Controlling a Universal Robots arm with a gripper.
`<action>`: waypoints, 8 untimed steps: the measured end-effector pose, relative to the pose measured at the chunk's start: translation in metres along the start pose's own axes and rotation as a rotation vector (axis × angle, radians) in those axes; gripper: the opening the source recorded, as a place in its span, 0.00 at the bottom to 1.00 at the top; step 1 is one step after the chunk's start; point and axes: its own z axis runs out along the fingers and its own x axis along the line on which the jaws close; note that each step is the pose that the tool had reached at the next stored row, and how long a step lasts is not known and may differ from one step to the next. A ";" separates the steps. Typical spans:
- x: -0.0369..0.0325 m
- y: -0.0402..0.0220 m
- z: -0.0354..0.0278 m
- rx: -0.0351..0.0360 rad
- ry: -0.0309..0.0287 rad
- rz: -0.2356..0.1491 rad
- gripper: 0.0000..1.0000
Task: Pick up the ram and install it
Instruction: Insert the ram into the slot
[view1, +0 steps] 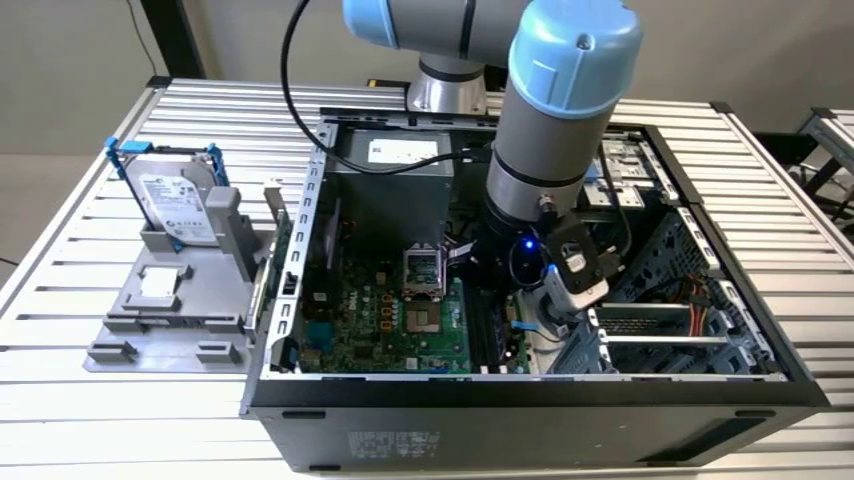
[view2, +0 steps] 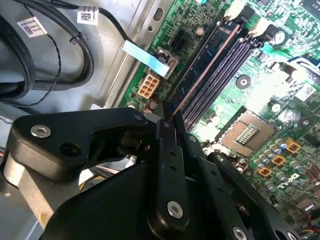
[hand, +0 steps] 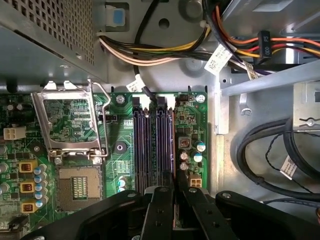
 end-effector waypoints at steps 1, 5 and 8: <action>0.0000 0.0000 0.0000 0.0000 0.0004 0.000 0.00; 0.0001 0.0000 0.0001 -0.0002 0.0003 0.000 0.00; 0.0002 0.0000 0.0002 -0.0004 0.0000 0.000 1.00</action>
